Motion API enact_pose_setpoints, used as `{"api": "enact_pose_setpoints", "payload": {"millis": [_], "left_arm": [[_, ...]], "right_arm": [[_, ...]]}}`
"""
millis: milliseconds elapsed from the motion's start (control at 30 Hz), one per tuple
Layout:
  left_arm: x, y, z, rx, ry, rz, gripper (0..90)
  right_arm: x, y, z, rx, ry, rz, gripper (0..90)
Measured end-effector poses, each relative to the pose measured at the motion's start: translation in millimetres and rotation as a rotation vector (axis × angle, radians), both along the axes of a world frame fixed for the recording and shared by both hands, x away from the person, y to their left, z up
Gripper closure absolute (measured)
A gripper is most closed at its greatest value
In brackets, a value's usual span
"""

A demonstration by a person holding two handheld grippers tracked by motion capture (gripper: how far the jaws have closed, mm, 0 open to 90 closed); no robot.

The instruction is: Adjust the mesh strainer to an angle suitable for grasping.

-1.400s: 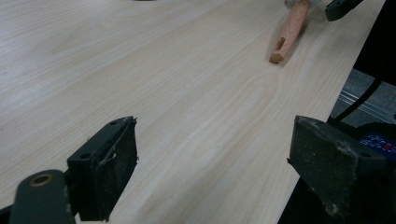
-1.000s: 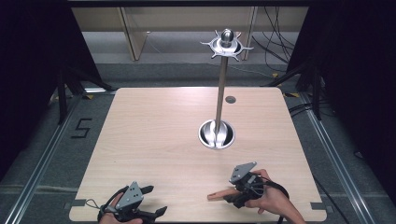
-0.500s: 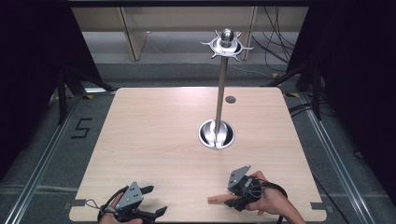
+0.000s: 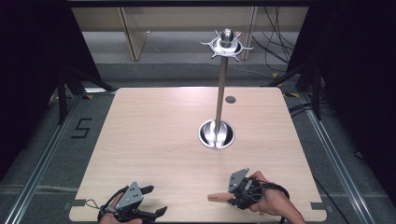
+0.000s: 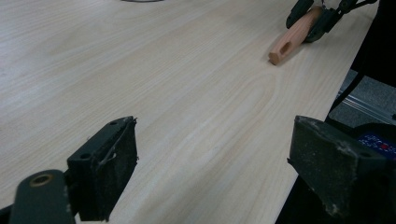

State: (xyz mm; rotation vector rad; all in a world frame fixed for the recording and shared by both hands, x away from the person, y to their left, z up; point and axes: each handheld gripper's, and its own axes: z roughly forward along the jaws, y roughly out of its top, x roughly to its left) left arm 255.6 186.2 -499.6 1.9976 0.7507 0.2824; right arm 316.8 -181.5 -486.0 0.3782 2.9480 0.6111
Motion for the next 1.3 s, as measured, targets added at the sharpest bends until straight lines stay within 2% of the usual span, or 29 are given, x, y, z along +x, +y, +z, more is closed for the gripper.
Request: {"api": "enact_pose_setpoints", "payload": {"millis": [33,67,100,233,333,367,400,433,467,500,533,567,600,633,733,767,800,833,867,933,967,1000,1033,1067,1167,1200,1267,1300], "left_arm": [[0.0,0.0,0.0,0.000,0.000,0.000,14.7],[0.0,0.0,0.0,0.000,0.000,0.000,14.7],[-0.3,-0.2,-0.1,-0.001,0.000,-0.001,14.7],[1.0,0.4,-0.5,0.001,-0.010,-0.006,14.7],[0.6,0.2,-0.6,-0.011,-0.007,-0.006,14.7],[-0.3,1.3,1.2,0.004,0.002,-0.003,14.7],[-0.3,1.3,1.2,0.004,0.002,-0.003,14.7],[-0.8,-0.4,0.8,-0.028,-0.004,-0.003,14.7],[-0.8,-0.4,0.8,-0.028,-0.004,-0.003,14.6],[0.4,0.9,1.0,-0.007,-0.012,-0.006,14.7],[0.6,1.7,1.4,0.005,-0.013,-0.010,14.7],[-0.3,0.6,1.0,-0.012,-0.006,-0.005,14.7],[-0.4,0.0,0.6,-0.022,-0.006,-0.002,14.7],[0.5,1.9,1.7,0.005,-0.012,-0.012,14.7],[-0.5,0.1,0.8,-0.019,-0.006,-0.002,14.6],[0.4,1.8,1.3,0.006,-0.012,-0.010,14.7],[0.7,1.8,1.3,0.006,-0.013,-0.010,14.7],[-0.8,1.1,1.1,-0.005,0.008,0.008,14.7],[-0.8,1.1,1.1,-0.005,0.008,0.008,14.7],[-0.7,1.3,1.1,-0.006,0.008,0.008,14.7],[-0.7,1.3,1.1,-0.006,0.008,0.008,14.7],[-0.7,1.2,1.0,-0.009,0.010,0.007,14.7],[0.5,1.8,1.3,0.001,-0.006,-0.006,14.7],[-0.8,0.9,0.9,-0.010,0.011,0.009,14.7],[0.1,0.5,0.7,-0.016,-0.001,0.006,14.7],[0.6,0.9,0.8,-0.013,-0.001,0.004,14.7],[0.8,1.9,1.0,0.003,0.001,0.003,14.7],[0.0,1.1,0.2,-0.022,0.010,0.018,14.7]], "right_arm": [[0.0,0.0,0.0,0.000,0.000,0.000,66.8],[-0.7,0.1,1.5,-0.024,0.009,-0.017,71.1],[0.9,0.1,1.0,-0.017,0.002,0.003,71.0],[0.4,1.0,1.4,-0.014,0.006,-0.026,71.3],[2.7,1.1,2.0,-0.015,-0.022,-0.034,71.3],[-0.1,0.7,4.0,-0.021,-0.005,-0.081,71.3],[1.5,0.3,4.9,-0.002,-0.049,-0.058,71.3],[1.3,-0.6,7.4,0.002,-0.051,-0.077,71.4],[1.3,-0.6,7.4,0.002,-0.051,-0.077,71.4],[4.1,-2.9,10.9,0.033,-0.079,-0.079,71.4],[4.9,-3.9,12.2,0.043,-0.088,-0.085,71.4],[5.3,-5.9,14.7,0.066,-0.109,-0.103,71.4],[4.5,-6.9,16.7,0.073,-0.110,-0.118,71.4],[4.8,-9.3,20.4,0.087,-0.120,-0.135,71.4],[7.4,-15.9,27.1,0.125,-0.148,-0.147,71.4],[6.5,-17.4,29.2,0.136,-0.150,-0.172,71.4],[7.3,-20.6,32.5,0.153,-0.151,-0.184,71.4],[7.8,-22.3,34.3,0.167,-0.158,-0.194,71.4],[8.4,-24.8,37.0,0.181,-0.166,-0.207,71.4],[10.2,-31.5,43.5,0.234,-0.167,-0.204,71.4],[11.5,-34.1,46.3,0.269,-0.175,-0.222,71.4],[11.7,-37.6,50.5,0.296,-0.139,-0.227,71.4],[12.2,-39.9,52.9,0.323,-0.138,-0.230,71.4],[12.7,-41.4,54.9,0.336,-0.148,-0.238,71.4],[14.0,-43.7,59.0,0.372,-0.141,-0.250,71.4],[18.8,-46.4,66.3,0.410,-0.150,-0.247,71.4],[21.7,-47.5,72.7,0.426,-0.172,-0.267,71.4],[24.1,-47.9,76.8,0.438,-0.176,-0.258,71.4]]}}
